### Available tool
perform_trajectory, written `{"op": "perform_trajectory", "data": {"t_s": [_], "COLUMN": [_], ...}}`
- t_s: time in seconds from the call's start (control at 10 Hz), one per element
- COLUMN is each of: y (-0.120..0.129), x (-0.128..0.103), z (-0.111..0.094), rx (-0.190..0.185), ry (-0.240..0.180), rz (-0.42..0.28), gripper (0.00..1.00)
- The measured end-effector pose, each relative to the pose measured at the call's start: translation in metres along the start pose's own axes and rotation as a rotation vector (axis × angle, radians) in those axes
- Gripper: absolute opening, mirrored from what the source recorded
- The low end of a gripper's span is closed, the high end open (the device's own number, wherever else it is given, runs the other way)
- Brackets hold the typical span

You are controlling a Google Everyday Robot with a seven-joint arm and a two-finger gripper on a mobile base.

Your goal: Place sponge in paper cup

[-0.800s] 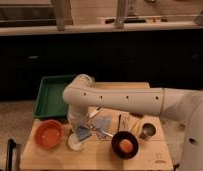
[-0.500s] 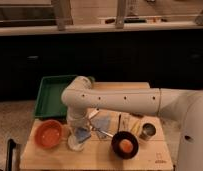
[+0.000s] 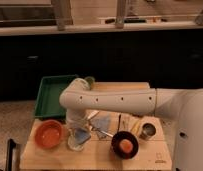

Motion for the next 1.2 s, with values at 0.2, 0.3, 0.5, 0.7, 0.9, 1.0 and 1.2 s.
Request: {"op": "perform_trajectory", "data": {"t_s": [0.2, 0.3, 0.5, 0.7, 0.9, 1.0, 1.2], "y": [-0.009, -0.011, -0.017, -0.018, -0.018, -0.018, -0.015], "x": [-0.002, -0.004, -0.009, -0.015, -0.02, -0.022, -0.025], "z": [-0.003, -0.002, 0.002, 0.006, 0.008, 0.008, 0.008], "rx": [-0.006, -0.004, 0.004, 0.011, 0.018, 0.023, 0.028], "ry": [-0.017, -0.029, -0.056, -0.077, -0.091, -0.098, -0.108], "rz": [-0.035, -0.047, -0.077, -0.092, -0.096, -0.095, -0.089], "gripper": [0.0, 0.0, 0.0, 0.0, 0.07, 0.16, 0.39]}}
